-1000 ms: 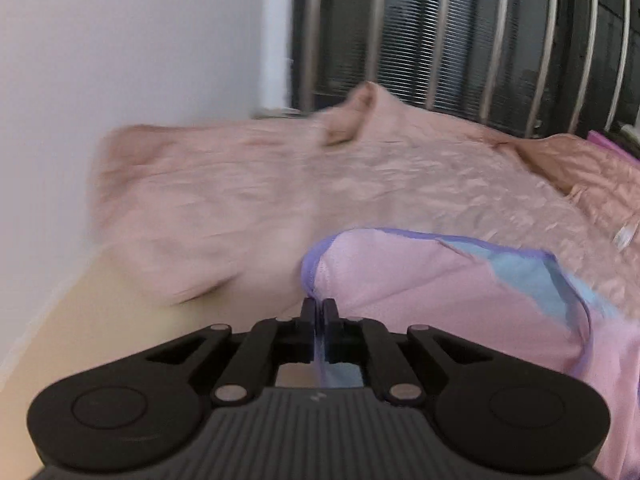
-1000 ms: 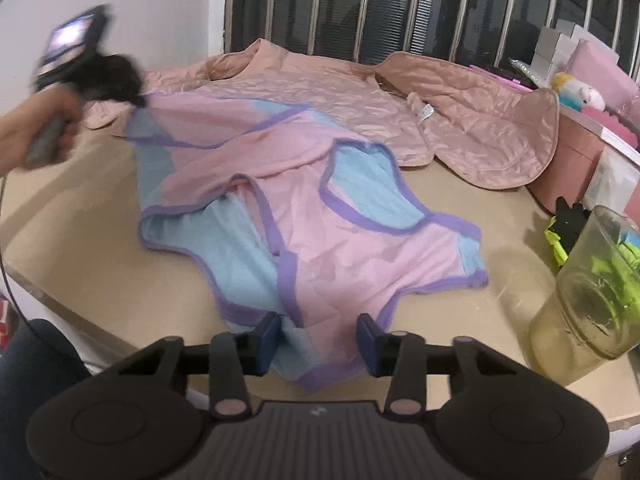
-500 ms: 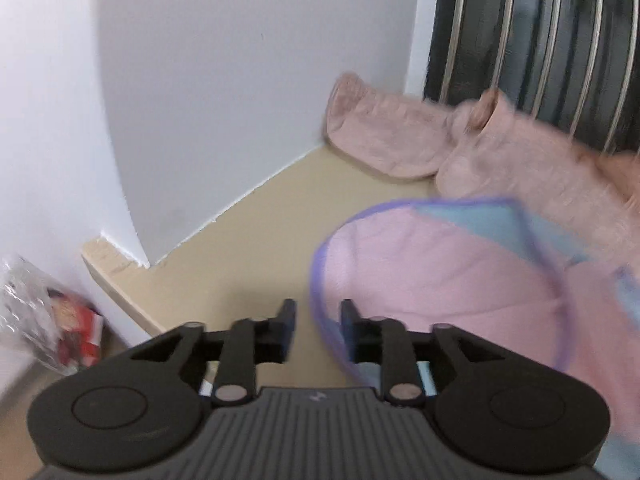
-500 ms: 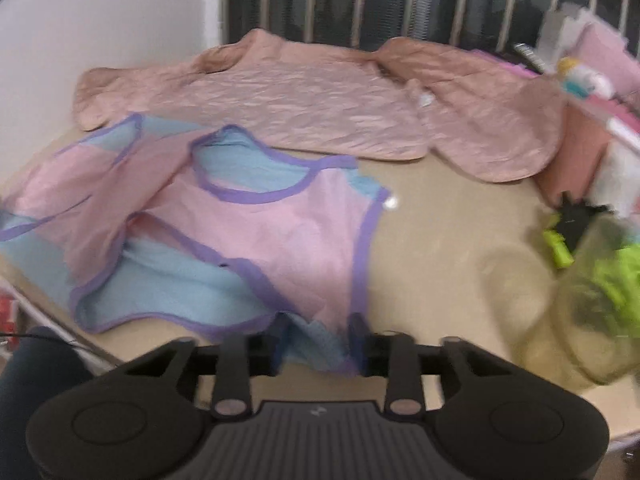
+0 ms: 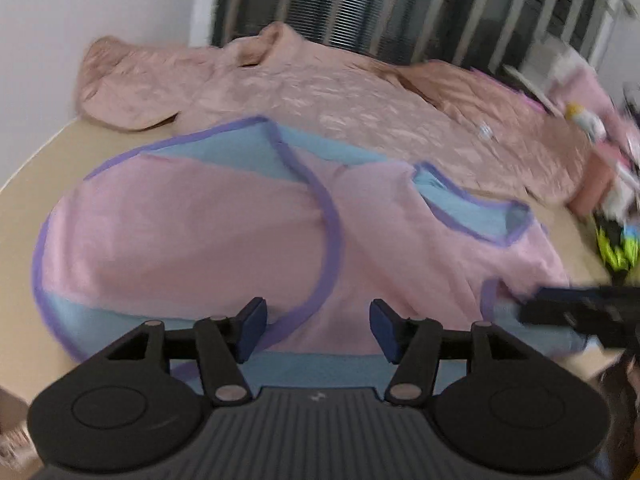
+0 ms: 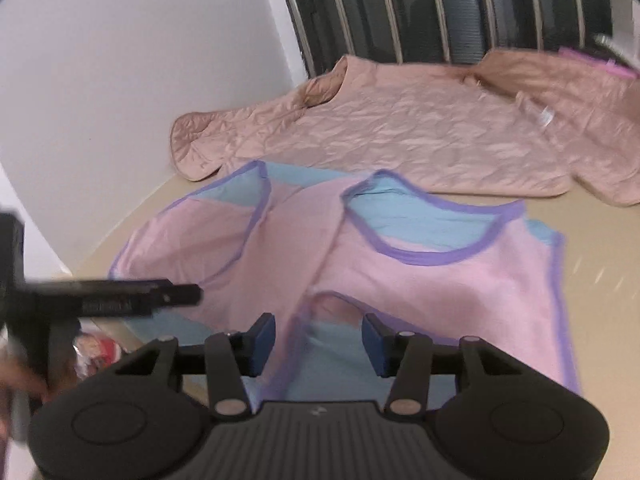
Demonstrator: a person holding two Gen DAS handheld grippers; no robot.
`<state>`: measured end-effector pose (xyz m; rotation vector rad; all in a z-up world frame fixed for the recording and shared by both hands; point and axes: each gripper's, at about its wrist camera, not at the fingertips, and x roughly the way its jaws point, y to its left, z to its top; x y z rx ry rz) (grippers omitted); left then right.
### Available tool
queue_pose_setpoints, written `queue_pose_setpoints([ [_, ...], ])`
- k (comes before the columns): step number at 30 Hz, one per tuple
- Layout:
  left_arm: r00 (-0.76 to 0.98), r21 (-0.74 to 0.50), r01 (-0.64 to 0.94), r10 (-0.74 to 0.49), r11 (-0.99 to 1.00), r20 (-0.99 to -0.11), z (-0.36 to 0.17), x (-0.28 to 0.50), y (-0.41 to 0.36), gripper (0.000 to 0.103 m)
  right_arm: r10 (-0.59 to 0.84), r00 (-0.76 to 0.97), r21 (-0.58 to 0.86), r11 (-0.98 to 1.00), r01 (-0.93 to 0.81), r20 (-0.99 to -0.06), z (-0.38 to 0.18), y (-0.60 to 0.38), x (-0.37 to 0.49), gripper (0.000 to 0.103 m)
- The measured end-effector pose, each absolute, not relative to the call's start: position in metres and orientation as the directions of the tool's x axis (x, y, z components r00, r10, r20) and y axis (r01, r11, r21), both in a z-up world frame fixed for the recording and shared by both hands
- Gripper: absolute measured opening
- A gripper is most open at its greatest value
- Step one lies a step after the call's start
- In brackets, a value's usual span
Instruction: Fold clothes
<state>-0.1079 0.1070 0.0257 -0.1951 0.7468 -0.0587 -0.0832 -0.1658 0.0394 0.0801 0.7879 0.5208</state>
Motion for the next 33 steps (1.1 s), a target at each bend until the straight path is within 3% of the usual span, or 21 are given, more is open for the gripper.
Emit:
queue_pose_setpoints([
  [1,0.737,-0.209,-0.017,-0.129,0.978,-0.664,0.025,-0.109,0.108,0.035,0.474,0.585,0.264,0.873,-0.41,-0.658,0.039,-0.164,-0.08,0.046],
  [2,0.741,-0.221,-0.018,-0.136,0.975,-0.658,0.025,-0.11,0.11,0.016,0.473,0.583,0.27,0.874,-0.404,-0.66,0.038,-0.163,-0.077,0.038],
  [3,0.744,-0.233,-0.018,-0.142,0.972,-0.653,0.025,-0.112,0.111,0.01,0.472,0.581,0.275,0.876,-0.397,-0.663,0.037,-0.161,-0.074,0.022],
  [5,0.752,-0.256,-0.02,-0.155,0.966,-0.641,0.024,-0.114,0.114,0.007,0.469,0.578,0.285,0.878,-0.384,-0.667,0.035,-0.159,-0.069,0.007],
  [7,0.759,-0.28,-0.02,-0.167,0.96,-0.629,0.023,-0.116,0.117,0.002,0.467,0.575,0.295,0.881,-0.37,-0.672,0.033,-0.156,-0.063,0.005],
  [12,0.785,-0.342,-0.031,-0.189,0.939,-0.591,0.027,-0.122,0.128,0.002,0.461,0.594,0.303,0.886,-0.351,-0.66,0.037,-0.151,-0.051,0.004],
  [17,0.794,-0.299,-0.075,-0.124,0.951,-0.596,0.035,-0.118,0.135,0.002,0.426,0.632,0.275,0.904,-0.327,-0.648,0.041,-0.148,-0.032,0.005],
  [19,0.779,-0.284,-0.126,-0.082,0.951,-0.622,0.03,-0.117,0.143,0.009,0.401,0.633,0.262,0.915,-0.306,-0.663,0.038,-0.149,-0.024,0.01],
  [21,0.774,-0.295,-0.156,-0.069,0.943,-0.629,0.027,-0.122,0.152,0.042,0.378,0.625,0.242,0.924,-0.295,-0.683,0.039,-0.154,-0.022,0.017],
  [22,0.775,-0.305,-0.163,-0.069,0.938,-0.628,0.026,-0.126,0.156,0.047,0.373,0.643,0.234,0.927,-0.295,-0.669,0.043,-0.165,-0.029,0.021],
  [24,0.78,-0.317,-0.155,-0.081,0.936,-0.621,0.026,-0.136,0.162,0.048,0.359,0.689,0.213,0.933,-0.291,-0.63,0.054,-0.189,-0.046,0.031],
  [27,0.776,-0.322,-0.149,-0.091,0.935,-0.625,0.025,-0.147,0.168,0.049,0.305,0.715,0.172,0.952,-0.255,-0.629,0.063,-0.233,-0.067,0.031],
  [31,0.773,-0.317,-0.146,-0.092,0.937,-0.628,0.029,-0.149,0.162,0.049,0.238,0.675,0.097,0.966,-0.241,-0.698,0.055,-0.26,-0.095,0.034],
  [33,0.784,-0.292,-0.119,-0.091,0.949,-0.614,0.035,-0.145,0.148,0.054,0.208,0.675,0.049,0.968,-0.247,-0.707,0.046,-0.26,-0.11,0.044],
])
